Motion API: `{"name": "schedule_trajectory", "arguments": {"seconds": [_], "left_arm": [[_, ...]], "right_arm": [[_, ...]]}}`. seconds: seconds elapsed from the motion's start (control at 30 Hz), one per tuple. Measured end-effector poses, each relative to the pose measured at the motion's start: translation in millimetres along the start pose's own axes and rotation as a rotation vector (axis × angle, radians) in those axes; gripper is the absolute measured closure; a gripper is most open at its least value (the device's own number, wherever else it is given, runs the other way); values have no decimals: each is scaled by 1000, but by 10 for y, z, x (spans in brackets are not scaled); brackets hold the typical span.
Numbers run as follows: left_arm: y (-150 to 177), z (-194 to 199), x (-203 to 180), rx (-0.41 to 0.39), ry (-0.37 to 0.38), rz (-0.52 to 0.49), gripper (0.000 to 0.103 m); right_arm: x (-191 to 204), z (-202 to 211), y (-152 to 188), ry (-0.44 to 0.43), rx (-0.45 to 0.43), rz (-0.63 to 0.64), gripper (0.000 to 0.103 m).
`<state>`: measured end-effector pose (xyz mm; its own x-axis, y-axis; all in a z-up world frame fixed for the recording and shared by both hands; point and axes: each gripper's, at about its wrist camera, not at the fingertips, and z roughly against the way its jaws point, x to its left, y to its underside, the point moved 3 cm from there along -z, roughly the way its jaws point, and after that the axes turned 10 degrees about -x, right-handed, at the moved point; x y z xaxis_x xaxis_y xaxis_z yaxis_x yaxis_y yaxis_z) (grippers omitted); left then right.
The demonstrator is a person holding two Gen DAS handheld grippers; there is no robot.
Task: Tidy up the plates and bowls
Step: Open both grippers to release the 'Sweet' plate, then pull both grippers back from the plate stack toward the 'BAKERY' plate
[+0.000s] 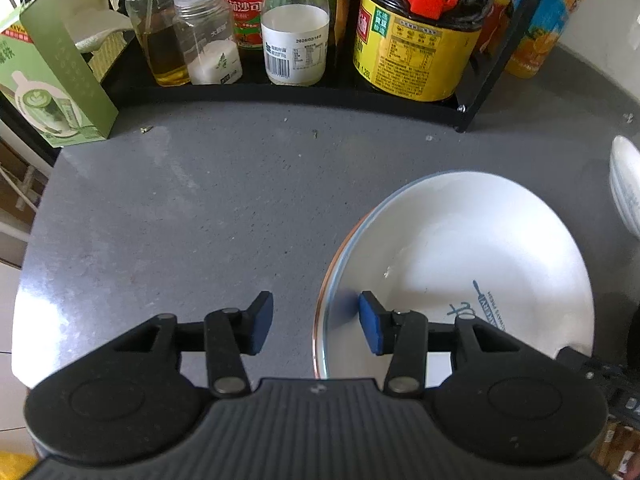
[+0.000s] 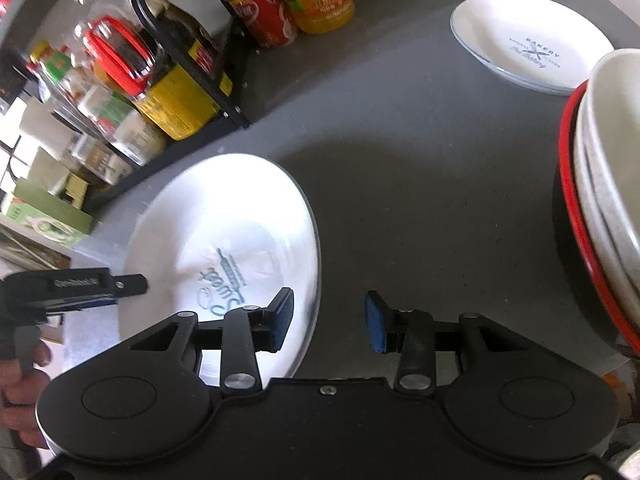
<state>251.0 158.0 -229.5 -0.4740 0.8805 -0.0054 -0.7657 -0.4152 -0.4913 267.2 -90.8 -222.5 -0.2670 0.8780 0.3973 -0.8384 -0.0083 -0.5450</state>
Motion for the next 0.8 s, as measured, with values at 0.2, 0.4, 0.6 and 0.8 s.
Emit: {"name": "schedule_trajectory", "arguments": {"seconds": [0.2,0.4,0.6,0.8], "left_arm": [[36,129,-117,4,18,-16,57],[67,359,-224,-8,29,-12,49],[145,594,-343,-18,27,-3,33],[282,865,-442,-48,50,31,26]], "right_arm": [[3,209,-58,-37,-46,16,61],[-20,462,-131,-61,-101,21,49],[-102,725,-145,-68,-138,27,34],[-184,1034,-116,-75,-182,55,24]]}}
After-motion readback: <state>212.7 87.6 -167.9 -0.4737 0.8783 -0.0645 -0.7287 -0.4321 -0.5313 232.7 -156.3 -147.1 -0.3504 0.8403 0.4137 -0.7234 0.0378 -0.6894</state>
